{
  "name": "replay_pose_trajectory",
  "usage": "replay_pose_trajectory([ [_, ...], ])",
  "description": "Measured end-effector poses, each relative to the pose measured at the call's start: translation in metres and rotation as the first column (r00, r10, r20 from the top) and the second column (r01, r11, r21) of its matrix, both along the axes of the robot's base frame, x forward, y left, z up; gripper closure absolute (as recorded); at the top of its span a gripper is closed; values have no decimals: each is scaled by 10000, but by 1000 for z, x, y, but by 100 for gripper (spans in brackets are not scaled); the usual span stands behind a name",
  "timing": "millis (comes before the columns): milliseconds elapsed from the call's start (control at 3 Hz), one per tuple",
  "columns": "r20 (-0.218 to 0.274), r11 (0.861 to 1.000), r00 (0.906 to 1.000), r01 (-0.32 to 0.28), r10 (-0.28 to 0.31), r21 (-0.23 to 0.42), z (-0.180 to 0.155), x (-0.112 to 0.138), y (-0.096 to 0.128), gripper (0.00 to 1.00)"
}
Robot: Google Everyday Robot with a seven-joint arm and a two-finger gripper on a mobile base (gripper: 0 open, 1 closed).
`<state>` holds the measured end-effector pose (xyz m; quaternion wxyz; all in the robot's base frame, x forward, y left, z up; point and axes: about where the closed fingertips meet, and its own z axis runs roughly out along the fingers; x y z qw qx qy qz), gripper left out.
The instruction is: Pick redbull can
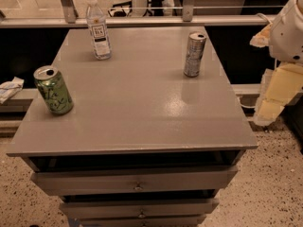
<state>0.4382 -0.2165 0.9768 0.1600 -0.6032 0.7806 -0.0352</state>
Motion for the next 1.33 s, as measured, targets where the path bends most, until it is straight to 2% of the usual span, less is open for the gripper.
replay_pose_trajectory([
  [333, 69, 10000, 10000, 34, -35, 87, -1, 3, -1, 0],
  [667, 654, 9941, 9967, 403, -471, 1010, -9, 36, -11, 0],
  [1000, 1150, 9732, 9873, 827, -1092, 2144, -25, 86, -23, 0],
  [1333, 1459, 9301, 9730, 1186, -1786, 3478, -41, 130, -29, 0],
])
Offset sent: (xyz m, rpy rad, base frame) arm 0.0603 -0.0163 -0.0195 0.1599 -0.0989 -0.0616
